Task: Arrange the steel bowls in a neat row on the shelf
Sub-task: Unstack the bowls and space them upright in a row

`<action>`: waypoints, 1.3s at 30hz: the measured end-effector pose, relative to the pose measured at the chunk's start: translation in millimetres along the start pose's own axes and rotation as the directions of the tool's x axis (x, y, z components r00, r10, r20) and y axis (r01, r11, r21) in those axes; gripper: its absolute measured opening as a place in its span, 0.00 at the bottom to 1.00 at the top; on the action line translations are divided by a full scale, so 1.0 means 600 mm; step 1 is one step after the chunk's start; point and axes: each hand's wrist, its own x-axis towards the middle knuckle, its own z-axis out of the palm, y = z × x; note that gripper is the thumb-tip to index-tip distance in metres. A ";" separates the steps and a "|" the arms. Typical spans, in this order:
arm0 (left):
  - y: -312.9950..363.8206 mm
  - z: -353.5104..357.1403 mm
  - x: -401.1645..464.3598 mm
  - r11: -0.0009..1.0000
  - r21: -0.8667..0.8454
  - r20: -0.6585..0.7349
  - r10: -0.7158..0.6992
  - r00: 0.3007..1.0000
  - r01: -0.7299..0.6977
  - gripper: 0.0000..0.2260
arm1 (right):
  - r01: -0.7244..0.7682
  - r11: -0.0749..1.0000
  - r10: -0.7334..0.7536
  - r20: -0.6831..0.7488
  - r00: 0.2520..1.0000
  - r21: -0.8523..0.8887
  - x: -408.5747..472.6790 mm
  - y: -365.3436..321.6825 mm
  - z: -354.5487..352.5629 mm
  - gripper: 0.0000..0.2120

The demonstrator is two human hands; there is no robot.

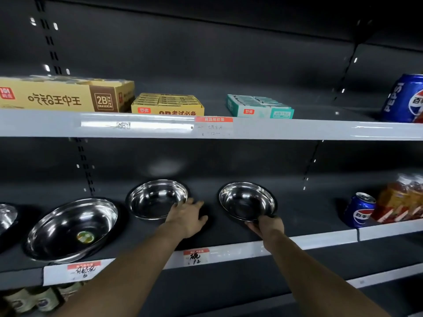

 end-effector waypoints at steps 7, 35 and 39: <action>-0.035 -0.019 -0.016 0.999 0.022 -0.050 -0.037 0.998 0.038 0.27 | 0.117 0.991 -0.117 0.003 0.993 0.059 -0.028 -0.013 0.027 0.18; -0.321 -0.063 -0.197 0.908 -0.086 -0.104 -0.418 0.902 0.411 0.23 | 0.108 0.993 -0.084 0.365 0.927 -0.046 -0.199 0.097 0.322 0.22; -0.326 -0.061 -0.197 0.912 -0.094 -0.104 -0.407 0.907 0.399 0.22 | 0.179 0.978 -0.133 0.332 0.934 -0.111 -0.195 0.108 0.328 0.21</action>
